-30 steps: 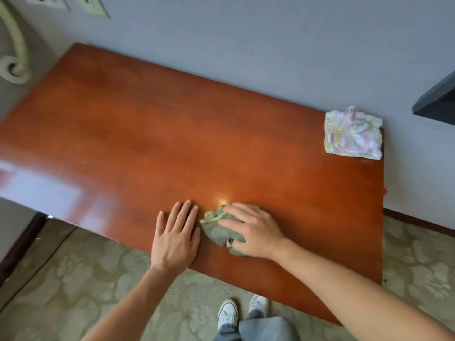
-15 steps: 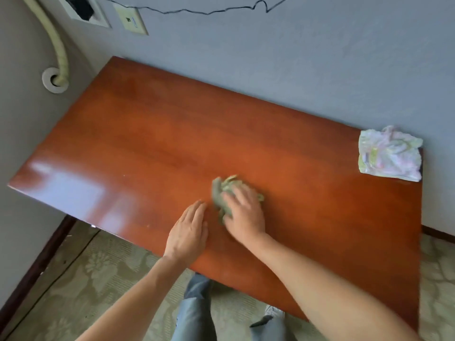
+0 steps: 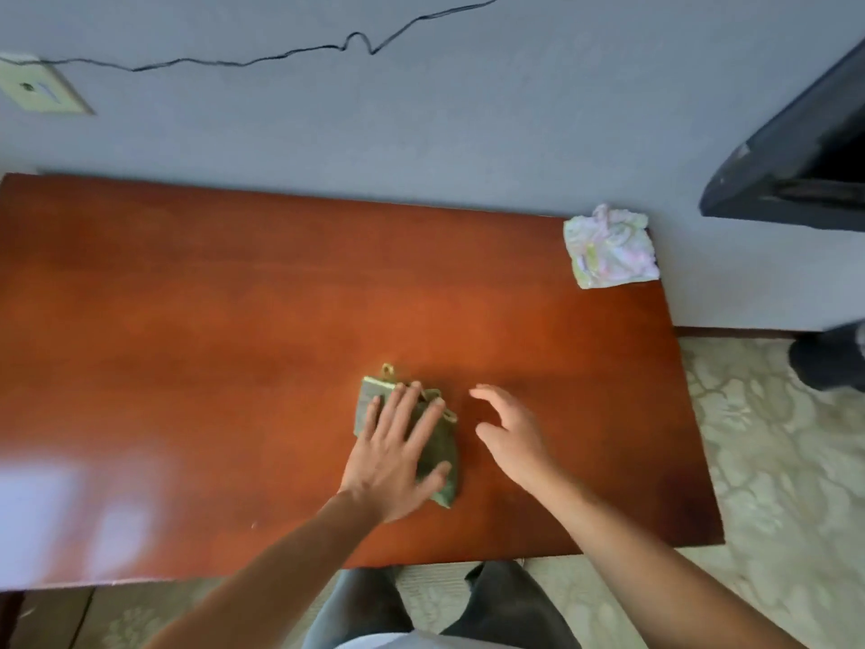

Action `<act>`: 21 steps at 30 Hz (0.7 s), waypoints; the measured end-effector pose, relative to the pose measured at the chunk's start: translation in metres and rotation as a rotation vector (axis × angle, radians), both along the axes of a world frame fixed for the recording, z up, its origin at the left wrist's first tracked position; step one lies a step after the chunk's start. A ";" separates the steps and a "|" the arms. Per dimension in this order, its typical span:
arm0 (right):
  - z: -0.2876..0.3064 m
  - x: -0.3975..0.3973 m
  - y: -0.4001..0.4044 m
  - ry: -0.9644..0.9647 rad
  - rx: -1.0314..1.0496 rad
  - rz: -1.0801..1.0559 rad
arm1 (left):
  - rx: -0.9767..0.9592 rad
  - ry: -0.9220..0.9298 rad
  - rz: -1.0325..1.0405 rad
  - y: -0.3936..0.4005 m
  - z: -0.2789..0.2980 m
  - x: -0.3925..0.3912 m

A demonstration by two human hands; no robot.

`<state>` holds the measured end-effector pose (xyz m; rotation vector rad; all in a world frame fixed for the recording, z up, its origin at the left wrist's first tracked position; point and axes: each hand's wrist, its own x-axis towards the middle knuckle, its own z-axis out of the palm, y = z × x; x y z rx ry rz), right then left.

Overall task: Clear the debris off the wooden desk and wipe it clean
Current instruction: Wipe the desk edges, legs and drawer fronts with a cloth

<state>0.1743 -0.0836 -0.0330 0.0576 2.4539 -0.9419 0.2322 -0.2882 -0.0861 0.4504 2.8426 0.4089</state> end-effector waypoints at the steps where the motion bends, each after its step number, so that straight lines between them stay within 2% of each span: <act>1: -0.002 0.010 0.016 0.012 0.100 -0.027 | -0.074 -0.053 -0.086 0.013 0.002 -0.007; 3: -0.010 0.041 0.043 -0.047 0.251 -0.061 | -0.190 -0.118 -0.183 0.032 -0.001 -0.021; 6: -0.020 0.087 0.065 -0.141 0.320 -0.088 | -0.249 -0.058 -0.248 0.021 -0.014 -0.034; 8: -0.023 0.105 0.071 -0.172 0.343 -0.118 | -0.235 -0.030 -0.088 -0.005 -0.020 -0.039; 11: -0.024 0.115 0.072 -0.178 0.342 -0.183 | -0.182 -0.071 0.349 -0.035 -0.018 -0.046; 12: -0.024 0.115 0.070 -0.176 0.336 -0.195 | -0.181 -0.074 0.410 -0.037 -0.019 -0.044; 14: -0.022 0.114 0.063 -0.166 0.329 -0.201 | -0.184 -0.043 0.303 -0.029 -0.019 -0.027; 17: -0.019 0.111 0.049 -0.153 0.354 -0.127 | -0.149 0.026 -0.173 -0.013 -0.026 0.018; 18: -0.017 0.109 0.046 -0.154 0.364 -0.116 | -0.146 0.043 -0.270 -0.012 -0.028 0.025; 19: -0.015 0.106 0.045 -0.158 0.367 -0.116 | -0.136 0.055 -0.292 -0.014 -0.029 0.025; 21: -0.008 0.100 0.046 -0.176 0.348 -0.119 | -0.111 0.027 -0.096 -0.013 -0.026 0.014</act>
